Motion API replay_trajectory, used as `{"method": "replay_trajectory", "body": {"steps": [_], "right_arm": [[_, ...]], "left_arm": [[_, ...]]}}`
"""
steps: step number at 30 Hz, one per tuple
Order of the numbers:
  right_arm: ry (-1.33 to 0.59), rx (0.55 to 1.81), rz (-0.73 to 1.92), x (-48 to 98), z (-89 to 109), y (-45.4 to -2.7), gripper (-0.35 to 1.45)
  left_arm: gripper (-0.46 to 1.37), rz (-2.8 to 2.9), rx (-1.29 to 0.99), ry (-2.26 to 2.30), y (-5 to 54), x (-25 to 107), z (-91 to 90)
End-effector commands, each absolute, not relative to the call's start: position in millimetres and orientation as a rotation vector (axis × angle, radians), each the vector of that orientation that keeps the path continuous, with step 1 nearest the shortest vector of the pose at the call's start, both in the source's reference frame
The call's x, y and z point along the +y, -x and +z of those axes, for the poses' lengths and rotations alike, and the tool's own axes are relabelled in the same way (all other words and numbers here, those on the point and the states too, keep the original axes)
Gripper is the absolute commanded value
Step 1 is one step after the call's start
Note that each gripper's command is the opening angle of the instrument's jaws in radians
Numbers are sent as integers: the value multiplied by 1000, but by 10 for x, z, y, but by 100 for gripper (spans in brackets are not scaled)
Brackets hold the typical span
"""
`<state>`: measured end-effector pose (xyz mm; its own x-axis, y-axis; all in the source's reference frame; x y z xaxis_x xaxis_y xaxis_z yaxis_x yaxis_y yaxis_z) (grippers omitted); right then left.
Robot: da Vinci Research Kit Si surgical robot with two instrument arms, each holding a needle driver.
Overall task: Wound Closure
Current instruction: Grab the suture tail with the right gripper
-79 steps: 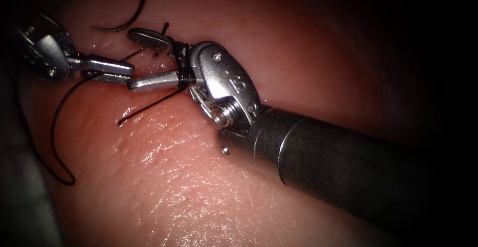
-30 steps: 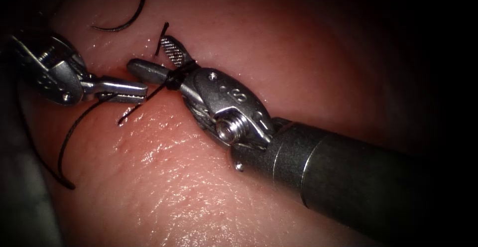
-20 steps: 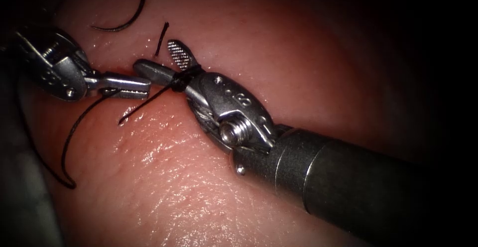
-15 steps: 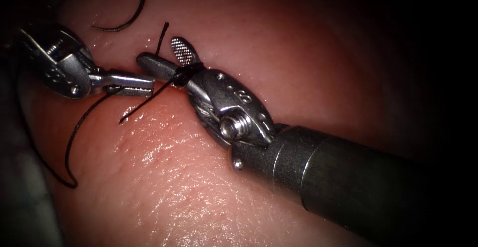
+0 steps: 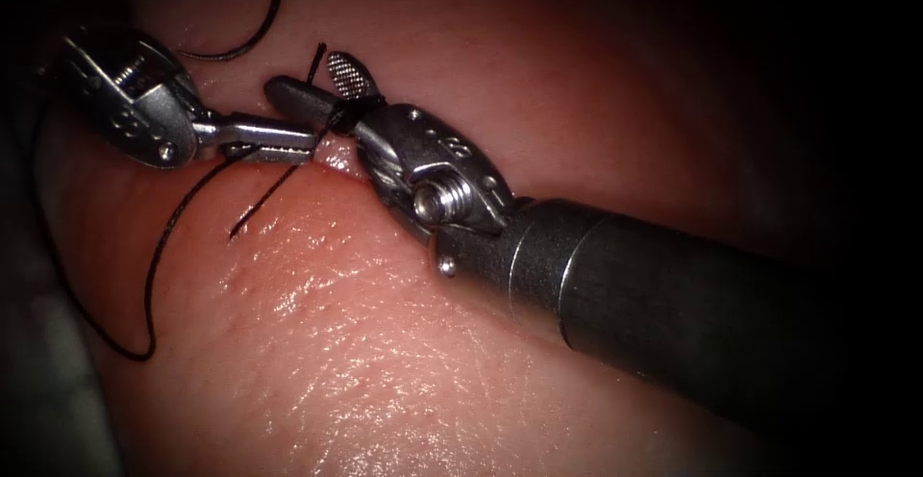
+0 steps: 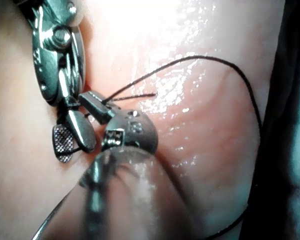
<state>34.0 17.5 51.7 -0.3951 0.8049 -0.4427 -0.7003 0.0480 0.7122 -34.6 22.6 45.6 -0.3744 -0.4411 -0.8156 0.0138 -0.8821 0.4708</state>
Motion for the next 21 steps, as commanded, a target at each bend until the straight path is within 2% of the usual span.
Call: {"method": "replay_trajectory", "body": {"steps": [1, 3, 5, 9, 13, 21], "right_arm": [[-137, 1117, 1625, 175, 519, -342, 97], [-143, 1113, 1620, 174, 524, -347, 92], [-142, 1111, 1619, 173, 526, -350, 74], [-156, 1113, 1641, 171, 523, -351, -35], [-99, 1093, 1633, 171, 517, -350, -35], [-106, 1090, 1630, 172, 508, -352, -35]], "left_arm": [[-35, -2322, -565, -1559, 347, 226, 457], [-35, -2321, -565, -1559, 346, 226, 457], [-35, -2321, -566, -1558, 347, 225, 458], [-35, -2324, -563, -1561, 346, 224, 458], [-35, -2323, -563, -1561, 346, 224, 459], [-35, -2322, -564, -1561, 346, 224, 460]]}}
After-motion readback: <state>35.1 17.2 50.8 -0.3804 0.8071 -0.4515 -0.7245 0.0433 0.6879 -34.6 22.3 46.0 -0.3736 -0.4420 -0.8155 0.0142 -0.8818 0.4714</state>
